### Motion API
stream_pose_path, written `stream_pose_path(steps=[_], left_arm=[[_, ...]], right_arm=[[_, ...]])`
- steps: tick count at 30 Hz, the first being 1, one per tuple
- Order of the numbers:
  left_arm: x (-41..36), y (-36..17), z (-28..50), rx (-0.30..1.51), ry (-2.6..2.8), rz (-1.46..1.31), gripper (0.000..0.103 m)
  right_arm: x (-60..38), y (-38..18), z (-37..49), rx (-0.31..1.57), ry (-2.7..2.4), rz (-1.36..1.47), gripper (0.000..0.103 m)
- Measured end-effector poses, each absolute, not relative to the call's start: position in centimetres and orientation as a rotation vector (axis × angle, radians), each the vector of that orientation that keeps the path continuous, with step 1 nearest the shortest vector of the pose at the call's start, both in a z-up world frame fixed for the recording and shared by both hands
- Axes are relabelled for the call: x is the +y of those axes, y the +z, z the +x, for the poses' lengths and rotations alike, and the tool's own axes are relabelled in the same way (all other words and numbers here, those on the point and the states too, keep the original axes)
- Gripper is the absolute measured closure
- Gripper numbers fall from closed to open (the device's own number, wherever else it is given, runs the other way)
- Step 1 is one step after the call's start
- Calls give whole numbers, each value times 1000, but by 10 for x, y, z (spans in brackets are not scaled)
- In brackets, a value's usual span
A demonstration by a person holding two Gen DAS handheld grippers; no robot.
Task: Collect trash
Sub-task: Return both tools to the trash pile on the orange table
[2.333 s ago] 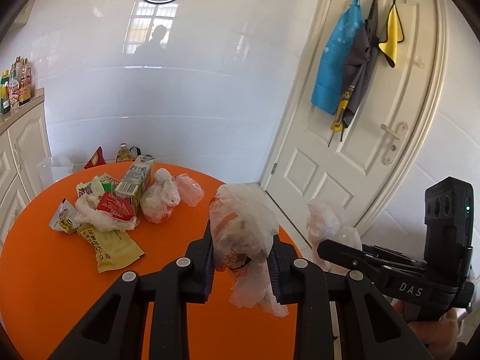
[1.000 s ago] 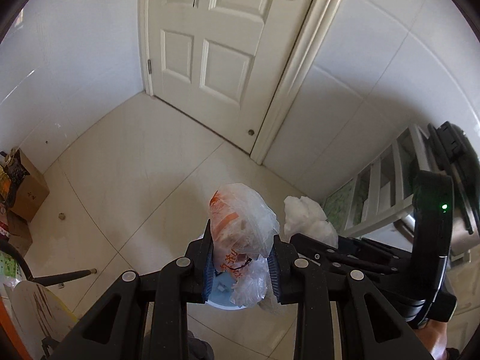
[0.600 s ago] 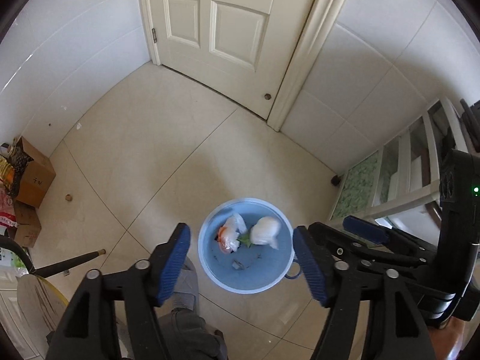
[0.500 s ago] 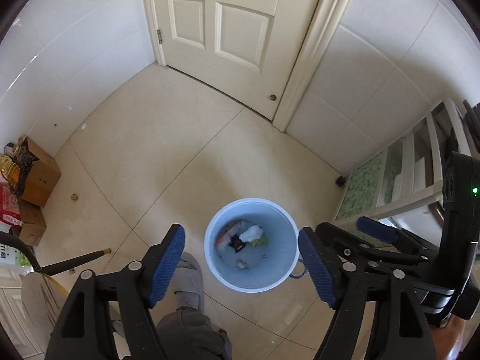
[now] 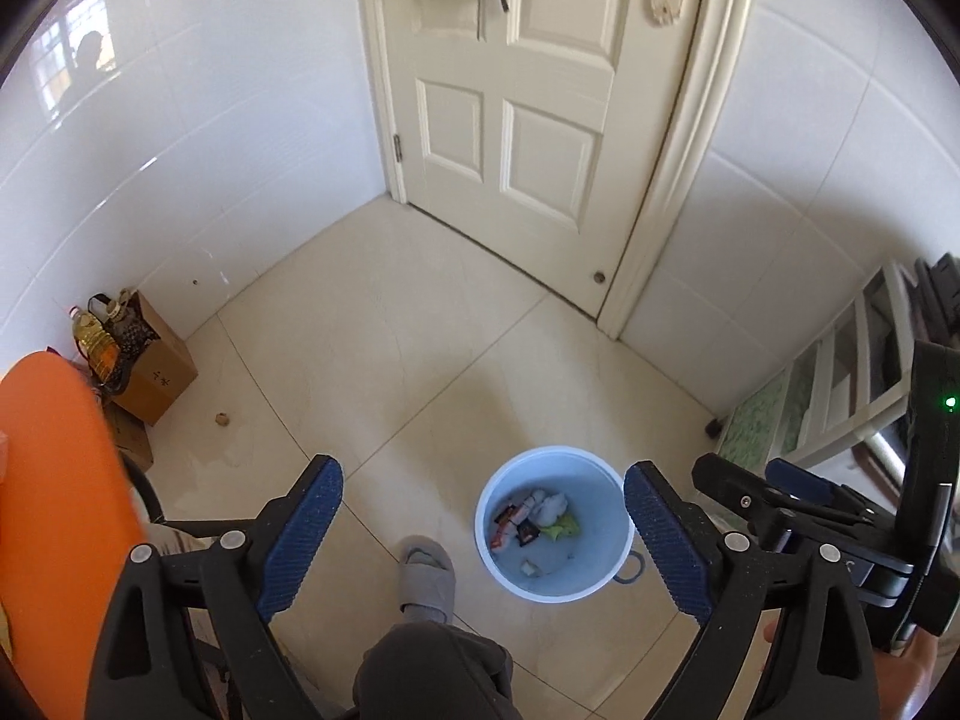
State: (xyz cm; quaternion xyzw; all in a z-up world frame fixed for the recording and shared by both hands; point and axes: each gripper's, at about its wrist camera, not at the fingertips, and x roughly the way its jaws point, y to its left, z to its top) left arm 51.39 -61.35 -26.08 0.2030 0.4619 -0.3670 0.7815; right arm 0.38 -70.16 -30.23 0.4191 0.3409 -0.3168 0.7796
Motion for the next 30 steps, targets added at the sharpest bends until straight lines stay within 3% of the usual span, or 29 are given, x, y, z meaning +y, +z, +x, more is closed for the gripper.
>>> stream_pose_path(steps=[18,30], left_arm=[[-361,-143,476,756,-619,158,6],[-162,-99,421,652,-355,-22,5]], right_arm=[[-566,-123,67,557,-541,544,0],[-433,-67,148,499,-334,286,0]])
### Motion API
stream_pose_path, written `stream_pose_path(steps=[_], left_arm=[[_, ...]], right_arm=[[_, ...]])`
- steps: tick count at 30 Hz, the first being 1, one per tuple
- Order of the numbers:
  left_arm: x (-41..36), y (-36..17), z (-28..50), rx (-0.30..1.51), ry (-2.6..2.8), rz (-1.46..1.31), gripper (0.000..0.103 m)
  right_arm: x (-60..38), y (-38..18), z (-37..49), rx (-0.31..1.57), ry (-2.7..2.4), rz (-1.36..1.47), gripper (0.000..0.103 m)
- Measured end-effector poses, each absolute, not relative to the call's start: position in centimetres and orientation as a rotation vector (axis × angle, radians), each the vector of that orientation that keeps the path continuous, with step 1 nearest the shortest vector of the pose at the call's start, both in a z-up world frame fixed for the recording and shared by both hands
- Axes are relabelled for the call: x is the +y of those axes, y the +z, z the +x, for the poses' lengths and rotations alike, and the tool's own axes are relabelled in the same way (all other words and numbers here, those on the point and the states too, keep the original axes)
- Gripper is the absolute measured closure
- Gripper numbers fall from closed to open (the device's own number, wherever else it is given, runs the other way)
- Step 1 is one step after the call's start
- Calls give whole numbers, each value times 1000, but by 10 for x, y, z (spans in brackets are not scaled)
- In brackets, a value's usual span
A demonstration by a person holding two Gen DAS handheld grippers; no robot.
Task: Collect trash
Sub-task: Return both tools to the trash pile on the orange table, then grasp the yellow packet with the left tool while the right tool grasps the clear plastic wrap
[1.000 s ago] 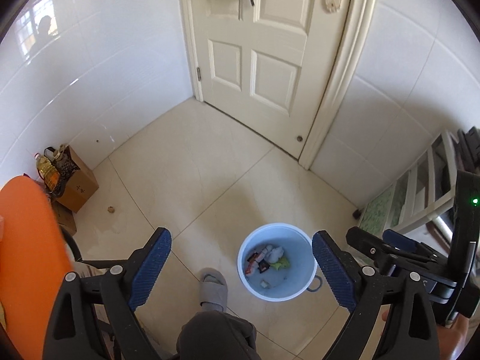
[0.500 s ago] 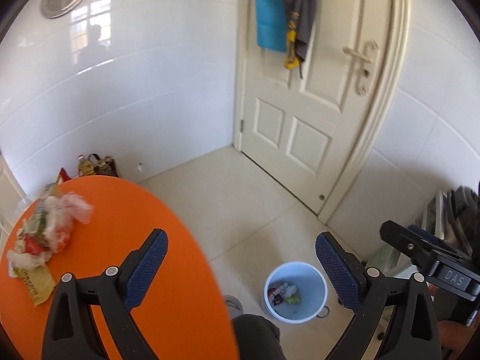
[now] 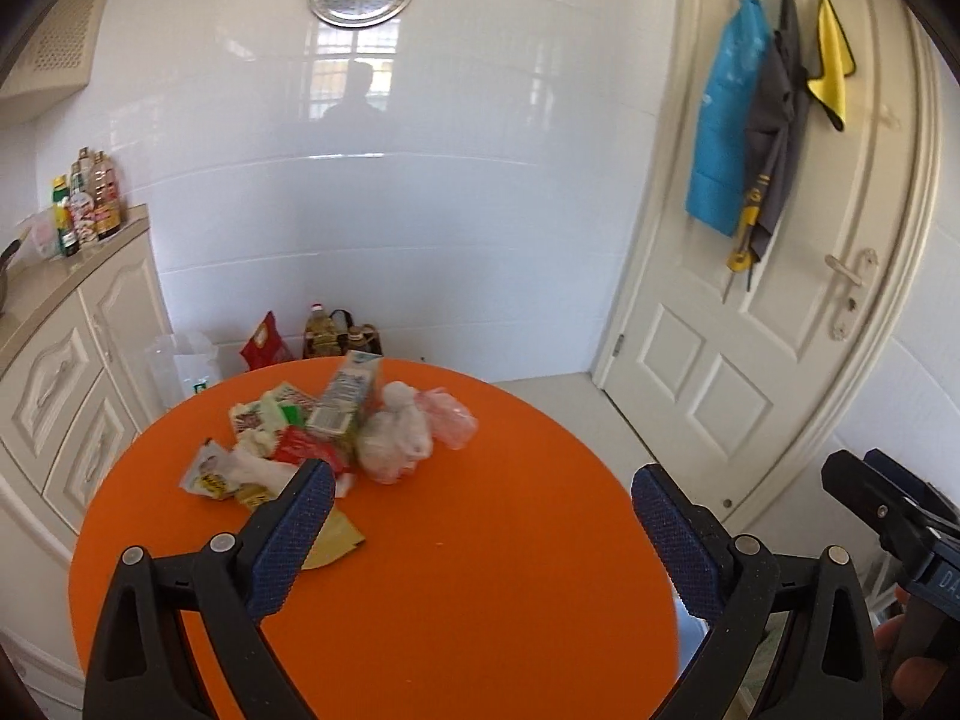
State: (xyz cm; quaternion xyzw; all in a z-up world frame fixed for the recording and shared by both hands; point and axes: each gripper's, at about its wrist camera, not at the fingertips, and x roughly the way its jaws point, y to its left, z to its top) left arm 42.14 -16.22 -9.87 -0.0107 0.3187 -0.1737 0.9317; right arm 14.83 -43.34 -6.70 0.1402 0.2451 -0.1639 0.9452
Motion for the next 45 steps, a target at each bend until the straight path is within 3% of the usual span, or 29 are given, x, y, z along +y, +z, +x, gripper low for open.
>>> stream_pose_path(steps=[9,19,27,38,45], left_arm=[[-64,-86,368,589,-176,-79,1],[-18,-108,345,643,-113,-124,1],[-46,-128,406,740,-157,-123,1],[-83,-201,545,933,-159,-143,4],[-114,-237,605,970,-141,-66,20]], right_arm=[[-344,-56,195,477,-198,152,0],[-304,-69,229,522,-130,101,0],[-314,-91,256,596,-135,115,0],[-346,-139,295,714,-129,166,0],[-367,-159,313,750,-124,217,0]])
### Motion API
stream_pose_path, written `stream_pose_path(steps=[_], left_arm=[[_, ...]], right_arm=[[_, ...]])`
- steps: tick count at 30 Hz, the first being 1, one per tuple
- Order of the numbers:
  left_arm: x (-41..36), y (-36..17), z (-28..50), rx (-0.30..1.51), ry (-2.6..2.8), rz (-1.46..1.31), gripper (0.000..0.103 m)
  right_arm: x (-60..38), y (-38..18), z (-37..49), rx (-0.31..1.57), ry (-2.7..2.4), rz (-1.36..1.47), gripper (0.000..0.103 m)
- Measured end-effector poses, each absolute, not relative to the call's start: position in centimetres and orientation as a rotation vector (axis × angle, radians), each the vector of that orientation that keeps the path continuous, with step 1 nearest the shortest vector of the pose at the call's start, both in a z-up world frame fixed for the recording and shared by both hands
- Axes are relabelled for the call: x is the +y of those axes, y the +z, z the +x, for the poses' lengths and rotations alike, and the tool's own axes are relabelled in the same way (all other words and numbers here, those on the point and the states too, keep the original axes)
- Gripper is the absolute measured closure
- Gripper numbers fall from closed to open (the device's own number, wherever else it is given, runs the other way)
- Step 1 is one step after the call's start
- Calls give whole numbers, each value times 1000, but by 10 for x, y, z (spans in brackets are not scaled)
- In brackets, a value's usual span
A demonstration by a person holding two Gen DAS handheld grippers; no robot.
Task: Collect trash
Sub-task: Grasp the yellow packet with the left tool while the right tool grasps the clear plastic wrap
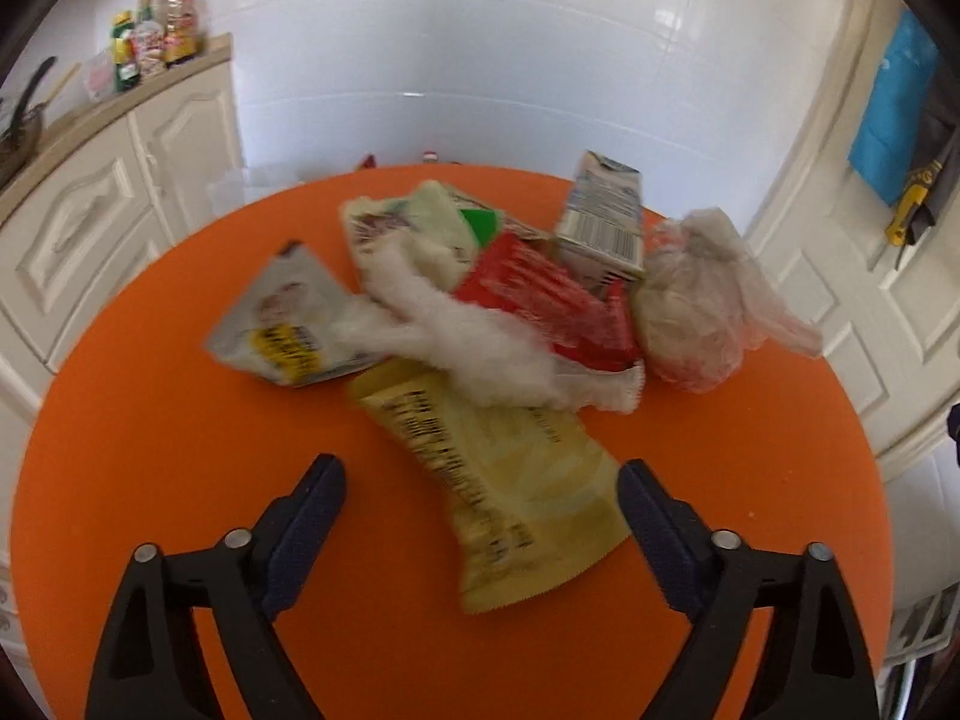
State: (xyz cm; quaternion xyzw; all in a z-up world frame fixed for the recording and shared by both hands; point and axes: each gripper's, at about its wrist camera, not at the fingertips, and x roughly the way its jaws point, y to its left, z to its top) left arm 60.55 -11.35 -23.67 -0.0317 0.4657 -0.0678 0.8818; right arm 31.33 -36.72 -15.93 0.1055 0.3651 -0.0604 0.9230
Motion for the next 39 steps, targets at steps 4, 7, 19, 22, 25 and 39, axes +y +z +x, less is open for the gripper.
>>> stream_pose_path(steps=[4,7,19,22,25,39], left_arm=[[-134,-241,626,933,-129,-12,62],[-138,-242,635,918,-149,-11,81],[-115,-243,636,899,-229,-100,95],[-98,-238,629,884,-213,-91,95],[-95,-239,607,873,-202,-86,95],[-55,-241,553,912,-269,-91,95]], right_arm=[[-372,-164,317,756,-120,233,0],[-373,-167,319,759,-113,242,0],[-363,-179,322,796,-69,258,0],[-353,-183,326,816,-29,260,0],[-336,-188,331,833,31,256,0],[-239,-237,358,930,348,9,0]])
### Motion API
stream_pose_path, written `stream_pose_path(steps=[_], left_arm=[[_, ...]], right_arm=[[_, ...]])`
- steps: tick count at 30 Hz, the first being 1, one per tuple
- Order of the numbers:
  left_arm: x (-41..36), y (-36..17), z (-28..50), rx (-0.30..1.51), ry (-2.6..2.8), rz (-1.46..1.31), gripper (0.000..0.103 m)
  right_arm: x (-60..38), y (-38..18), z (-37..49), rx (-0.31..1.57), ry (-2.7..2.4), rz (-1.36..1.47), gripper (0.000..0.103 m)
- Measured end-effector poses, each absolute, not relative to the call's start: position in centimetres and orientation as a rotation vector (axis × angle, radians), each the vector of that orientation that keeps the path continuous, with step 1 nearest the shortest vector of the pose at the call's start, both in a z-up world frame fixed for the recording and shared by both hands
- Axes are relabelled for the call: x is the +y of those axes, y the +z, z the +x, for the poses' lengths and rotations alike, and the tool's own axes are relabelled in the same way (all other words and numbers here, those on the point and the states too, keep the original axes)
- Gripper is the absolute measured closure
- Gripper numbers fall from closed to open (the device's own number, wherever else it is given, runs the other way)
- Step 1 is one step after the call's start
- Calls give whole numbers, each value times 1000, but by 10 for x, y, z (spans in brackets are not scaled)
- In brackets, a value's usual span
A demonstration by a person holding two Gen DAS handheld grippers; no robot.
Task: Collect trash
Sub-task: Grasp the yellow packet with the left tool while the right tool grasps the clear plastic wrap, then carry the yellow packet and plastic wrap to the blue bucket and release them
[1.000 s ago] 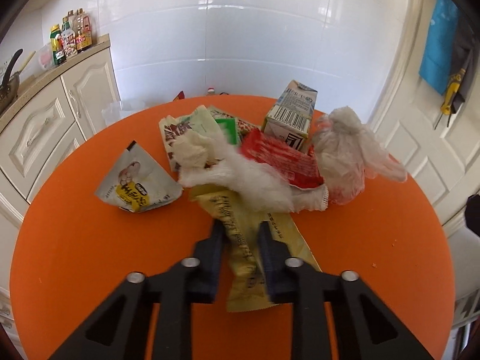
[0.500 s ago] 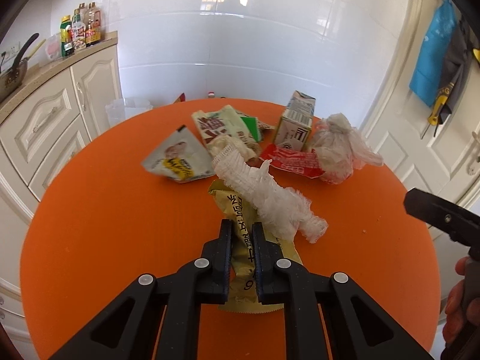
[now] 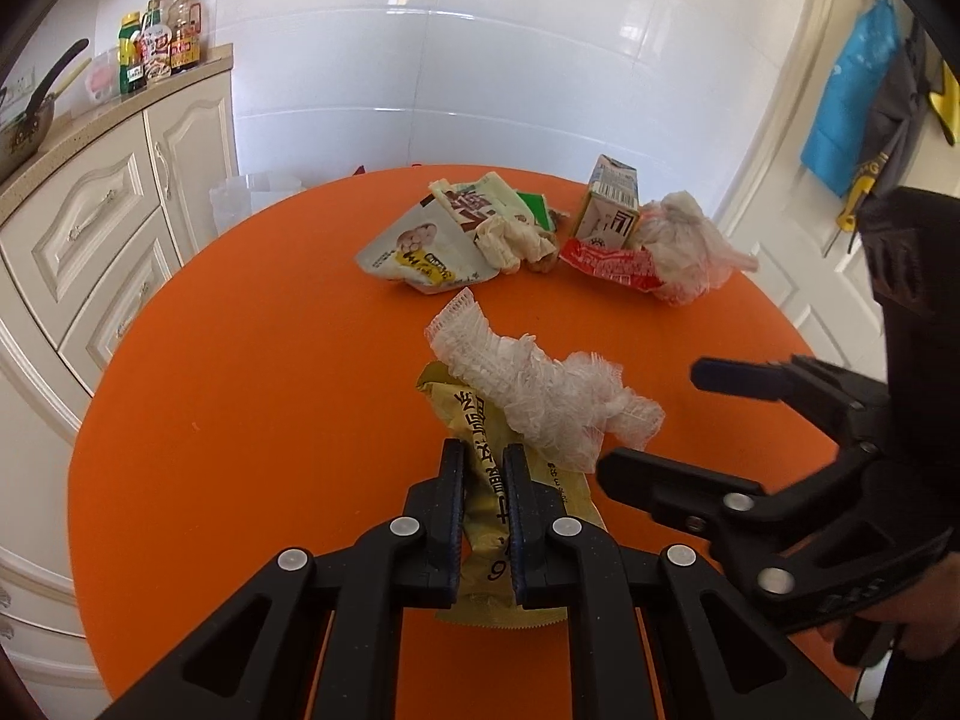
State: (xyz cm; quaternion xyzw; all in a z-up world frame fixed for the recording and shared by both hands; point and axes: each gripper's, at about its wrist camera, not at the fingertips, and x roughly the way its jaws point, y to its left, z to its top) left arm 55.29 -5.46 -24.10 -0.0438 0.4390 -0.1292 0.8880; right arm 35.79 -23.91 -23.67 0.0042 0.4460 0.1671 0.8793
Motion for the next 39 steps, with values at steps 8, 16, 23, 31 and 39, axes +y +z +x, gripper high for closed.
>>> stream_pose_path(steps=[8,16,23,31,39], left_arm=[[-36,-240,549,947,-257,-100,95],[-38,-241,550,953,-263,-92,95],[-35,-237,544,946,-259,-98,96],[-46,-223,531,922,-288,-112,98],[-78,-200,514,874,-350,-75,98]], right_arm=[[-217,-248,389,921,508,-26,8],[-192,-246,394,931,639,-96,57],[-204,-238,368,917,539,-65,81],[-254,-217,334,872,430,57,81],[-310,-191,287,798,326,156,81]])
